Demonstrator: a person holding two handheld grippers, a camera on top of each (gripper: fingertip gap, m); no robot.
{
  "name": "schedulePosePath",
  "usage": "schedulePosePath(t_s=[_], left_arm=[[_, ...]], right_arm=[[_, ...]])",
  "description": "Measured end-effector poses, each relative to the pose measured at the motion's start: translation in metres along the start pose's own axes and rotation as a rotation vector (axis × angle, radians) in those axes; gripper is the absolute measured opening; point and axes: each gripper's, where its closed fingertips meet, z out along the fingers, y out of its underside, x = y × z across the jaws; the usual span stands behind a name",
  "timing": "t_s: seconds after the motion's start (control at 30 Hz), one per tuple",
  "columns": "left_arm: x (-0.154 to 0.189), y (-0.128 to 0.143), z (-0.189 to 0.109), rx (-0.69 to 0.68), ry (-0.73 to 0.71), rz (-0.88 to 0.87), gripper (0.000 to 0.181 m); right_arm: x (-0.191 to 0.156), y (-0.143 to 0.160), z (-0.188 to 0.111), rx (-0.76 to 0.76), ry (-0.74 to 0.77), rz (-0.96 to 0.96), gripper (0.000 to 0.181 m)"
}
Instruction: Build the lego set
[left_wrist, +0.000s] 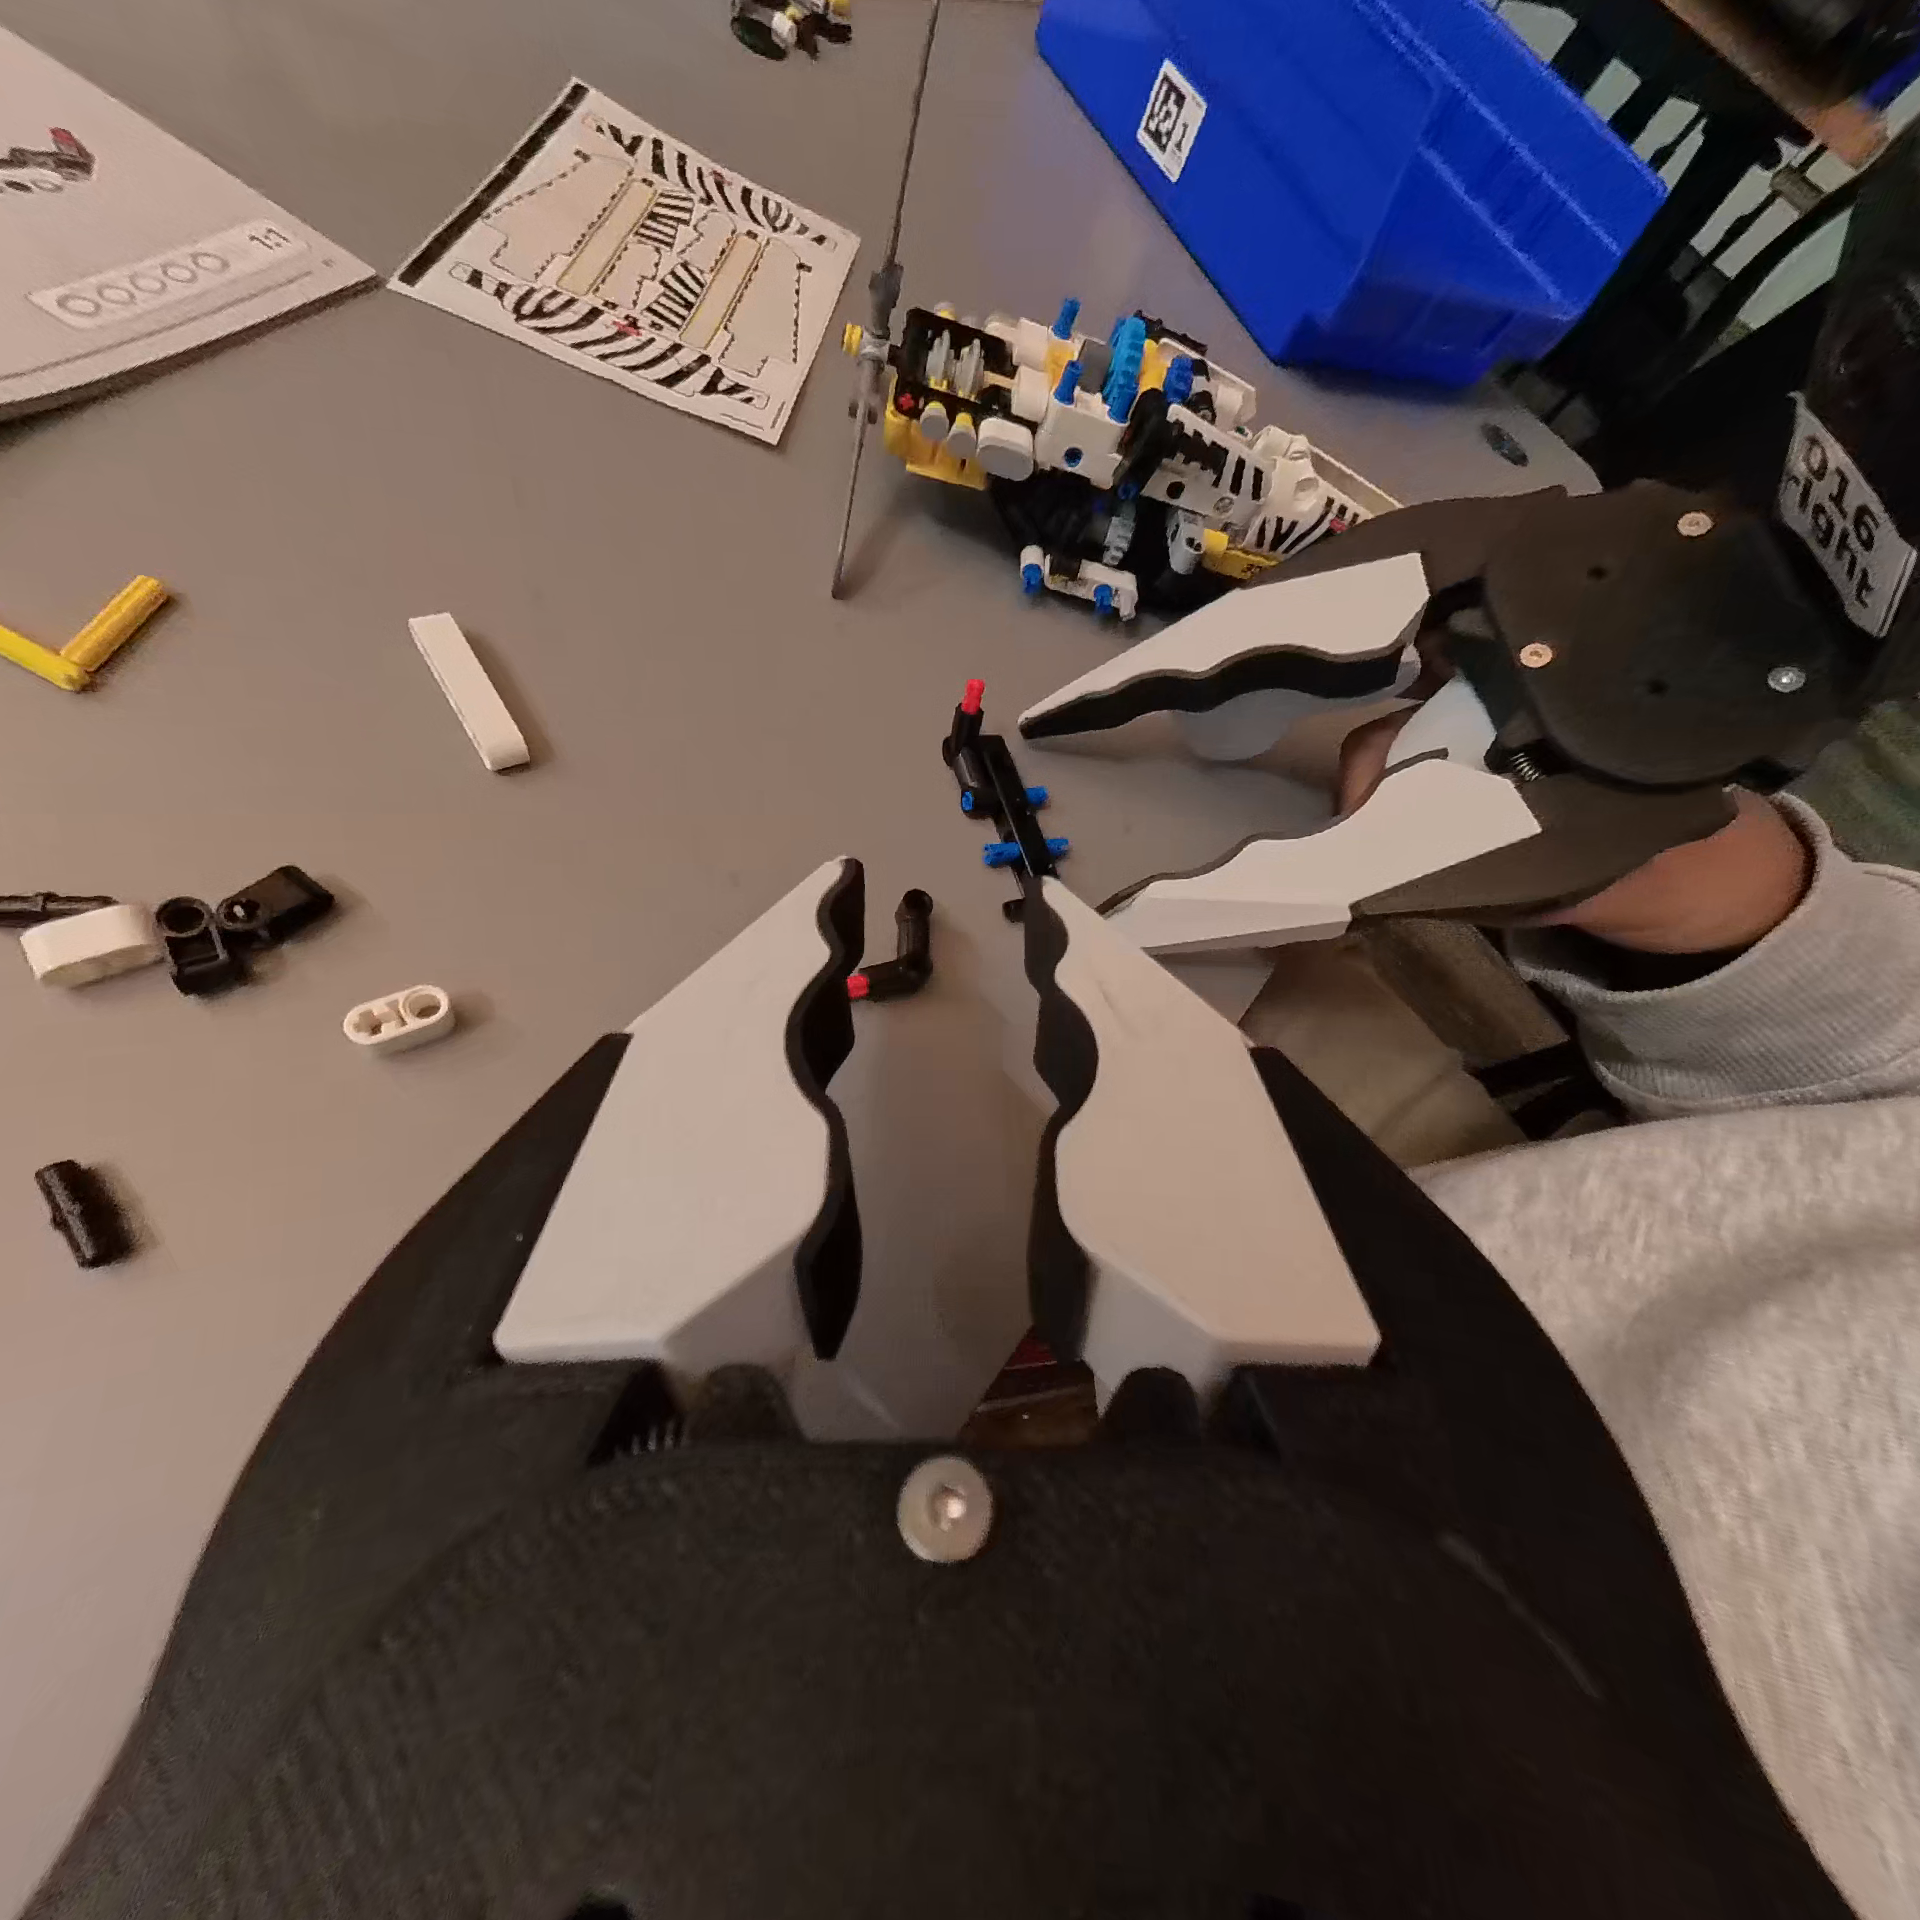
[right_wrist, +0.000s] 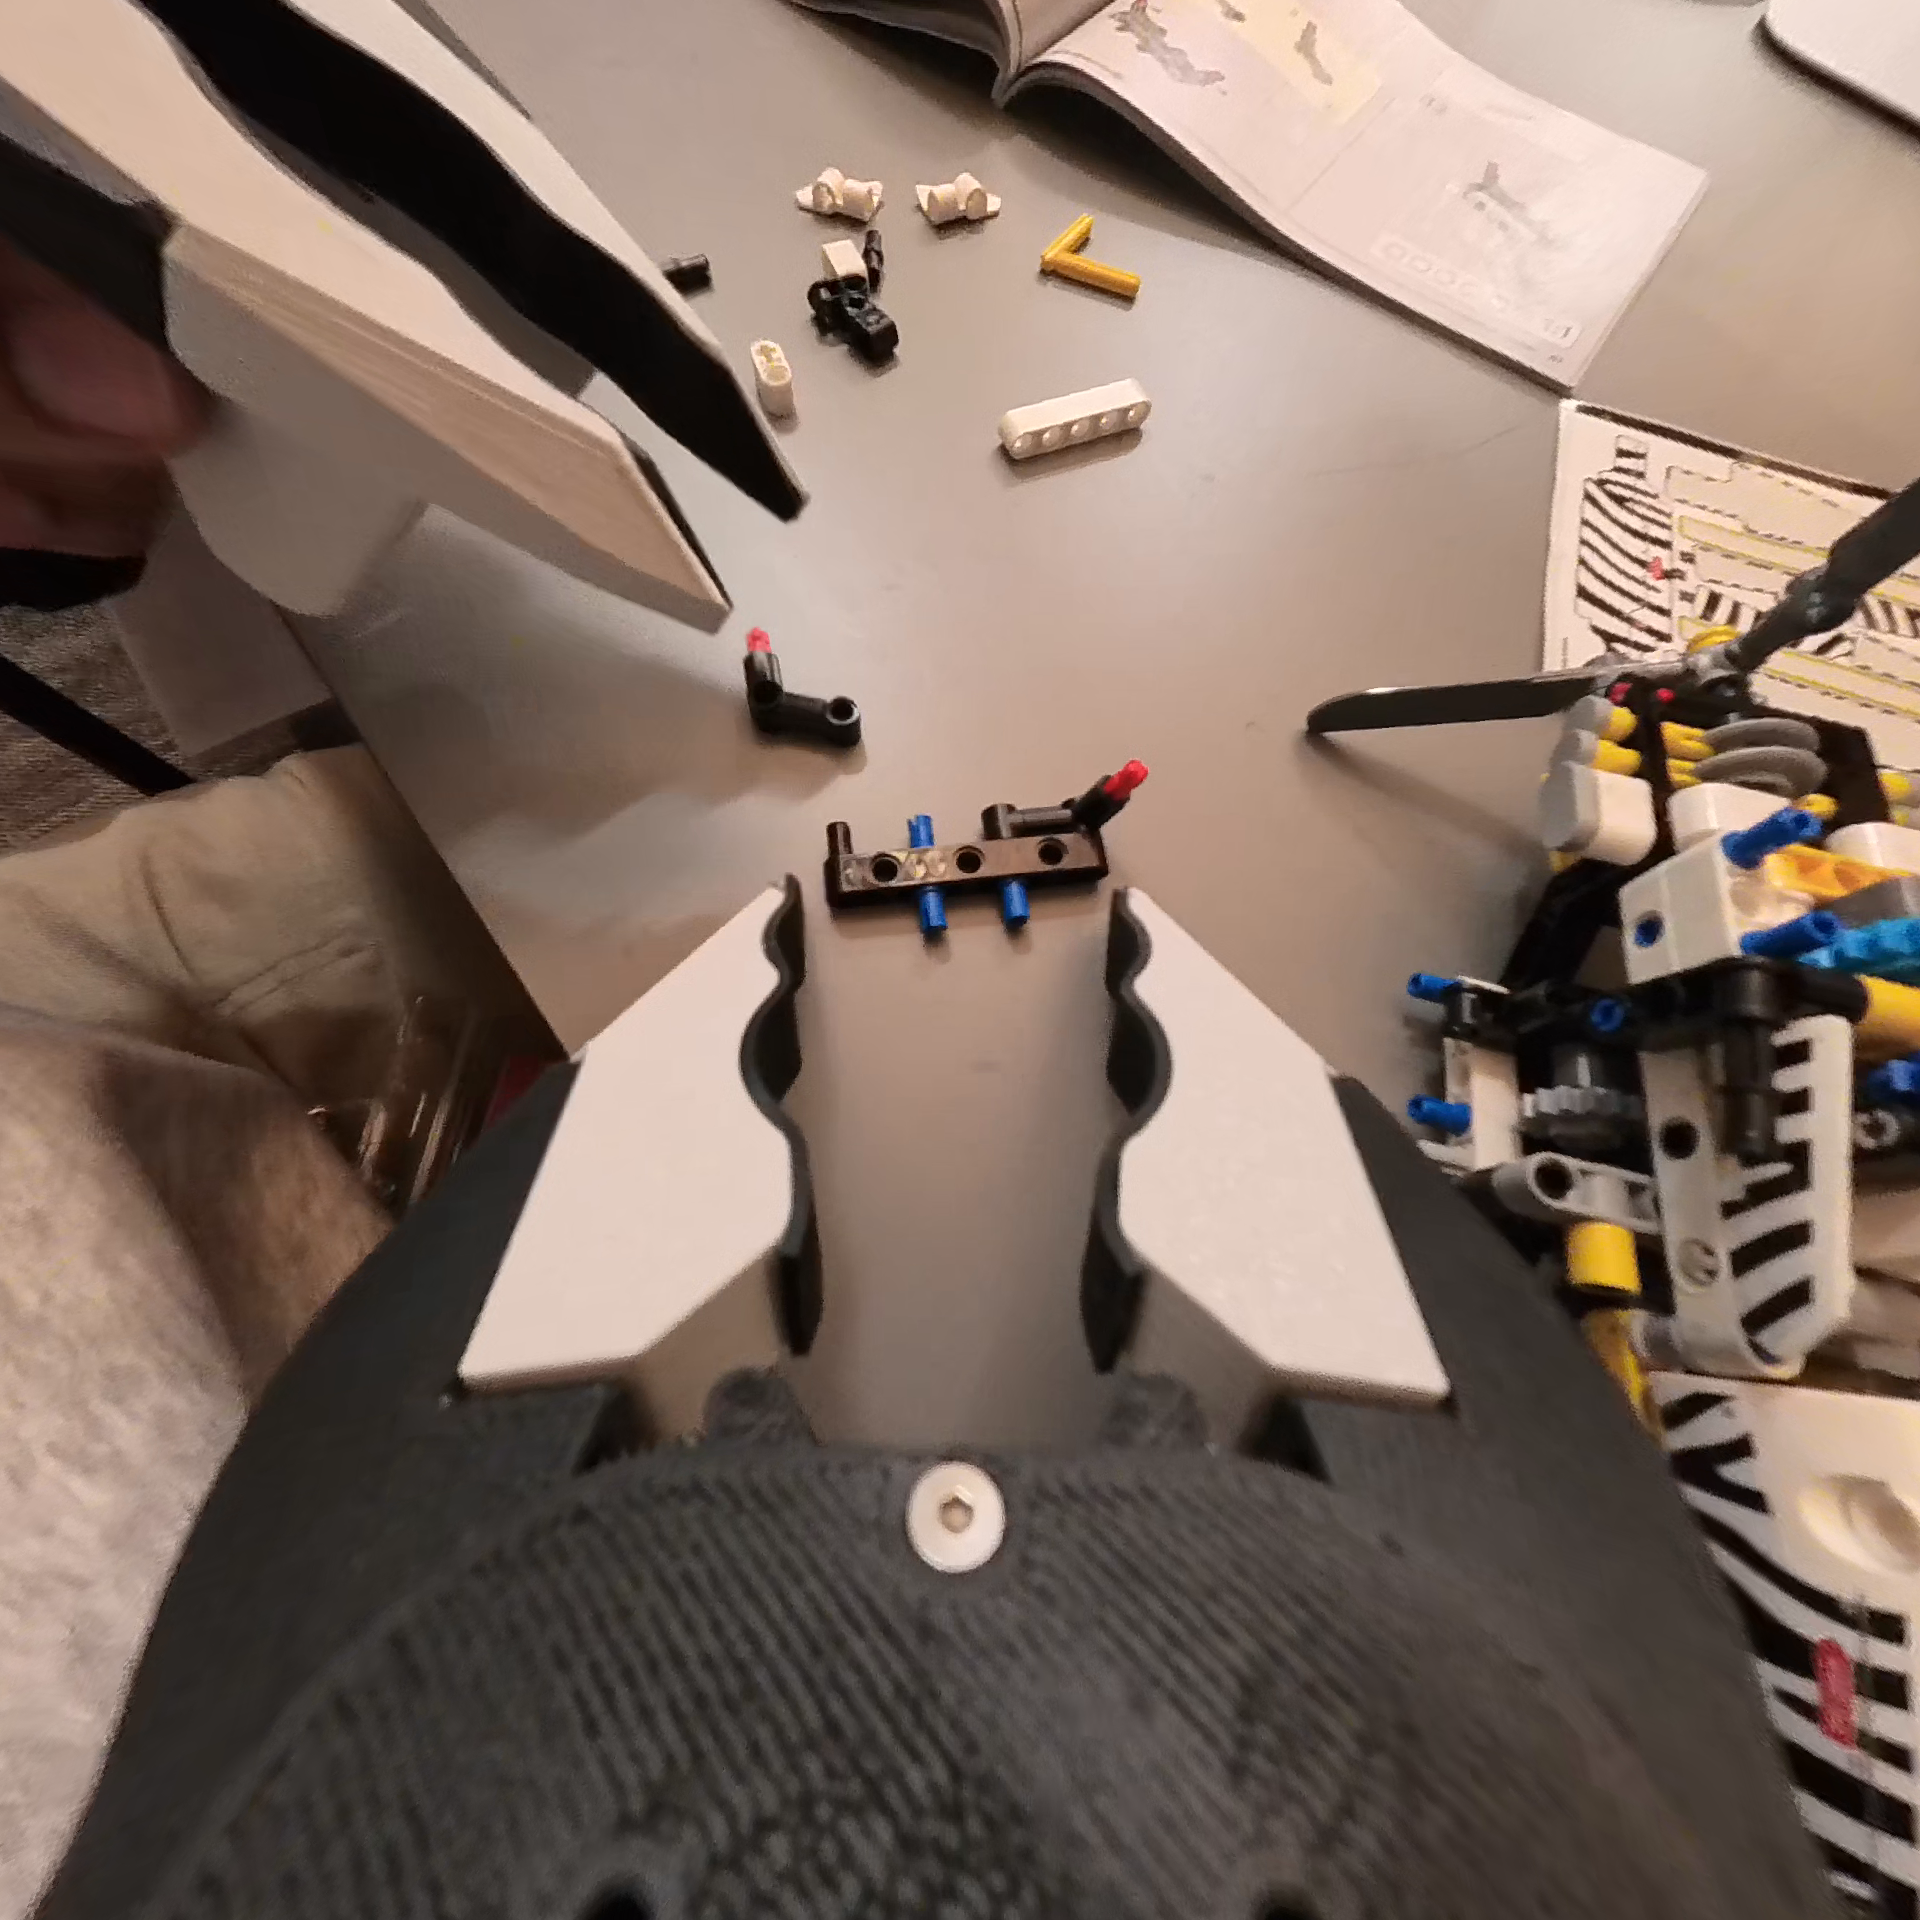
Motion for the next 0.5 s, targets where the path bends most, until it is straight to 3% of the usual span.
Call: schedulePosePath(t_s=[0.27, 0.5], left_arm=[[0.008, 0.007, 0.003, 0.011, 0.068, -0.041, 0.027], [0.017, 0.004, 0.0, 0.031, 0.125, -0.022, 0.028]], right_arm=[[-0.003, -0.002, 0.006, -0.054, -0.072, 0.065, 0.067], [-0.002, -0.004, 0.011, -0.088, -0.073, -0.009, 0.055]])
